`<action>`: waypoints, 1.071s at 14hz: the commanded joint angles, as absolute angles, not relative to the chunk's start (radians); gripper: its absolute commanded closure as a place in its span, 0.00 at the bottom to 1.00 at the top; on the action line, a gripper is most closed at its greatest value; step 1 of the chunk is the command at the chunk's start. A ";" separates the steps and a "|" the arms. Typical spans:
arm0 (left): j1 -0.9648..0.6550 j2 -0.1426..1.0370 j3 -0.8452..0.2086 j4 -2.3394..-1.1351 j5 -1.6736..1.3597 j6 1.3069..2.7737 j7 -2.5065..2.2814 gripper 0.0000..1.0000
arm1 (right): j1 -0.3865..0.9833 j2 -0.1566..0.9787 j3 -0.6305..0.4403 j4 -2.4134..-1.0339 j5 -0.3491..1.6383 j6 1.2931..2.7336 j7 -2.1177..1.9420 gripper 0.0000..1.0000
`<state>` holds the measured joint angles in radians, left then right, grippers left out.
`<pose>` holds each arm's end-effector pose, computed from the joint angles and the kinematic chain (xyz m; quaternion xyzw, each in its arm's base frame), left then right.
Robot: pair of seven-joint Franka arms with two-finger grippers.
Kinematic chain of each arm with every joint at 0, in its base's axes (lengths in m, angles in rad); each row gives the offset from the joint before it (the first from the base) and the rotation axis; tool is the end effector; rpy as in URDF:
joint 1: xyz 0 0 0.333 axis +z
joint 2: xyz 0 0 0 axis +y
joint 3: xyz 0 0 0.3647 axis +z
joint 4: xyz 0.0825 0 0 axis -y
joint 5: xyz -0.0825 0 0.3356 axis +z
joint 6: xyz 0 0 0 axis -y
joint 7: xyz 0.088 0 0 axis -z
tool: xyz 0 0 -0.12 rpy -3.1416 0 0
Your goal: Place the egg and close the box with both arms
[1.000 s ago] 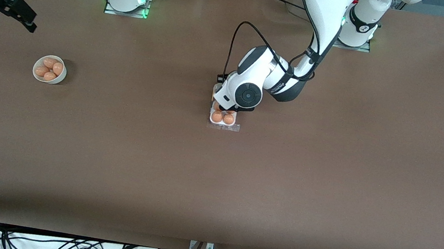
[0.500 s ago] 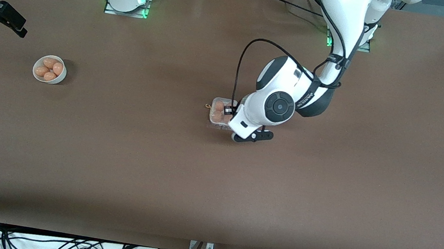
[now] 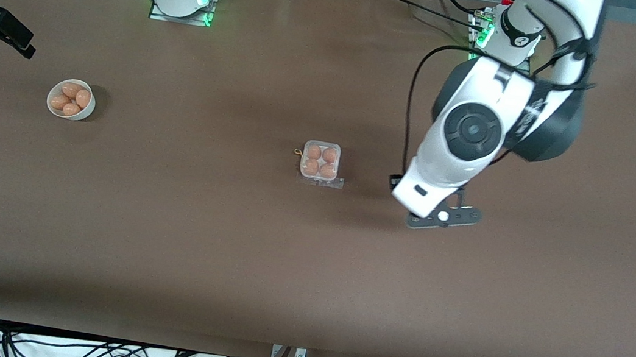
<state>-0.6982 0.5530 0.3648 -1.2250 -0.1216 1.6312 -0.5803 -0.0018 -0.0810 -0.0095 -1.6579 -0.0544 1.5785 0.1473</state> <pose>0.6062 -0.2936 0.4956 -0.9917 -0.1104 0.0352 0.0565 0.4769 -0.0121 0.6639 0.9965 -0.0790 0.0026 0.0267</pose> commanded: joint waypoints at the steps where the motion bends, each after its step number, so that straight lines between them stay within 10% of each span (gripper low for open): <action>1: -0.612 0.522 0.359 -1.213 -0.075 1.571 -0.528 0.00 | -0.017 -0.067 0.002 -1.626 -0.054 1.575 0.132 0.00; 8: -0.324 0.439 0.350 -1.100 -0.086 1.442 -0.126 0.00 | -0.014 -0.046 -0.002 -1.628 -0.009 1.631 0.132 0.00; 15: -0.149 0.145 0.149 -1.572 -0.068 1.749 -0.106 0.00 | -0.005 -0.038 -0.002 -1.629 -0.008 1.632 0.137 0.00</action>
